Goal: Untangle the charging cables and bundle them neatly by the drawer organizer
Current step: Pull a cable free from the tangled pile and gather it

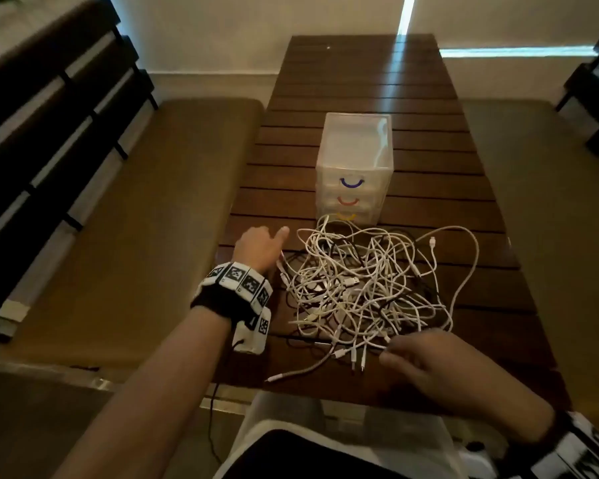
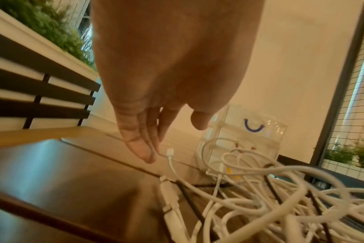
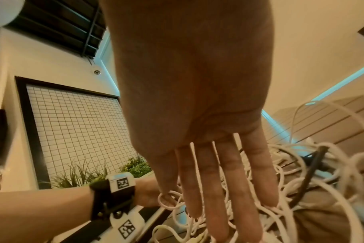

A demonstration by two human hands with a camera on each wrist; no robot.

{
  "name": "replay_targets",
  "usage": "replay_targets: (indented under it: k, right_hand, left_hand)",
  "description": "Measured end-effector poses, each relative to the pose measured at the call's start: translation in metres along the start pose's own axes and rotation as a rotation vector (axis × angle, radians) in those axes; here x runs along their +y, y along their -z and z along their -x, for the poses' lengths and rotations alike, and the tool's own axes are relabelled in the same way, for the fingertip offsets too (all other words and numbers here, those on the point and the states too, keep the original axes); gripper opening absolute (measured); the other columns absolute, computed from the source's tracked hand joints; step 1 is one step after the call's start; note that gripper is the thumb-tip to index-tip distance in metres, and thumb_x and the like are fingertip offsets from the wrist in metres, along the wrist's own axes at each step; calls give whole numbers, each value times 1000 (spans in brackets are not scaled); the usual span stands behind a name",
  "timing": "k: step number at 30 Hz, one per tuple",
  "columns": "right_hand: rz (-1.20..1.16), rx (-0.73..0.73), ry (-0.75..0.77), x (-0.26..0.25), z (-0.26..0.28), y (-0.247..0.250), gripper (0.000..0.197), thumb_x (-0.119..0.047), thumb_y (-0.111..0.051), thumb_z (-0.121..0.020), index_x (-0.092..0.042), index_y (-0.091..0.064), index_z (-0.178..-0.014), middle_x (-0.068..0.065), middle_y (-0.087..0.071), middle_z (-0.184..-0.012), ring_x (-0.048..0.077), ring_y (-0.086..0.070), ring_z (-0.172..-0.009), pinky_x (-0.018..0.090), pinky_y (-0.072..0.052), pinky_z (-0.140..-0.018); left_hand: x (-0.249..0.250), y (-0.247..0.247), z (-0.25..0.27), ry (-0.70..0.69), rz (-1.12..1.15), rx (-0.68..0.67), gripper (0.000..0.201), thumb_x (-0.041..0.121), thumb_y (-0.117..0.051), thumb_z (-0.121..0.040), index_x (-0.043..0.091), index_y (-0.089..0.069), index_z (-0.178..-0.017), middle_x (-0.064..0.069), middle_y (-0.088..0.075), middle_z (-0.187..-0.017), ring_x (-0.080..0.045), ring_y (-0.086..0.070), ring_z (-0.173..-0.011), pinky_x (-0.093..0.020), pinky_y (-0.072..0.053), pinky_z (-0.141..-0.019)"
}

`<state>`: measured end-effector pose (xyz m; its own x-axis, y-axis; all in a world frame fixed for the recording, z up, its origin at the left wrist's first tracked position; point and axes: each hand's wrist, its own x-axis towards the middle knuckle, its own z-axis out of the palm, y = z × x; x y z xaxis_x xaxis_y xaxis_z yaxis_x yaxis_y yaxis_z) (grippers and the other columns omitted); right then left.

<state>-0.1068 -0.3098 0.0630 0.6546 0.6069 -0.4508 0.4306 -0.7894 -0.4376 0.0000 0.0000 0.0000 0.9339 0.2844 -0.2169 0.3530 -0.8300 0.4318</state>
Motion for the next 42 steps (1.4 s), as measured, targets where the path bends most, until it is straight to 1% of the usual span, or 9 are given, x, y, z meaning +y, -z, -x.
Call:
replay_targets:
  k: [7,12,16,20,25,29,32,36,42]
  right_hand:
    - [-38,66,149,6,-45,10,38,-52,-40,-100,-22,-61,-90,-3,-63,-79,9,-57,-73,34,-49,-73]
    - [-133,152,208,-3,-66,29,31,-46,-44,-100,-24,-65,-93,-8,-63,-80,6,-58,-73,24,-48,-69]
    - [-363,574,212,-20,-77,22,25,-39,-53,-96,-24,-66,-110,-16,-63,-103,-2,-57,-94,16,-48,-82]
    - [-293,652,273,-51,-92,6,41,-31,-61,-94,-20,-55,-132,-6,-55,-131,5,-46,-122,7,-28,-102]
    - [-268,413,332,-76,-108,-8,14,-14,-58,-92,-12,-64,-105,5,-68,-99,20,-63,-89,39,-52,-80]
    - [-121,392,322,-62,-118,-18,14,-20,-62,-90,-13,-64,-102,5,-70,-92,21,-64,-80,37,-52,-71]
    - [3,330,261,-44,-127,-22,12,-26,-61,-90,-15,-63,-86,4,-68,-80,21,-63,-73,31,-48,-64]
    - [184,259,245,-32,-135,-30,21,-31,-58,-92,-12,-68,-90,9,-70,-84,26,-65,-79,35,-52,-70]
    - [-60,448,428,-34,-131,-9,34,-44,-44,-100,-22,-53,-76,-12,-51,-68,5,-46,-59,24,-41,-59]
  left_hand:
    - [1,-25,-26,117,136,14,46,44,-38,-101,4,-59,-97,-16,-65,-104,-33,-60,-101,-40,-46,-86]
    - [14,-8,-13,115,863,135,38,34,-41,-102,11,-60,-79,-5,-67,-81,-23,-64,-83,-44,-51,-88]
    - [39,34,32,-1,1342,-191,41,40,-35,-104,19,-41,-70,3,-38,-53,-13,-36,-44,-29,-40,-51]
    - [55,55,83,-255,1275,-438,43,43,-34,-100,18,-34,-65,3,-23,-53,-14,-13,-47,-26,-16,-46]
    - [48,60,114,-404,1081,-403,55,47,-46,-96,9,-47,-55,3,-29,-48,-13,-23,-45,-22,-23,-46]
    - [31,45,108,-340,837,-318,56,53,-46,-89,9,-66,-60,6,-37,-42,-10,-33,-41,-23,-31,-47]
    - [25,18,105,-317,661,-336,63,53,-38,-95,9,-64,-59,10,-44,-38,-2,-42,-39,-18,-36,-51]
    - [21,-3,100,-343,425,-342,65,62,-32,-91,20,-55,-47,9,-50,-40,-2,-48,-43,-18,-38,-57]
    - [31,61,104,-494,726,-239,56,44,-29,-98,13,-53,-59,5,-44,-48,-10,-38,-45,-17,-30,-47]
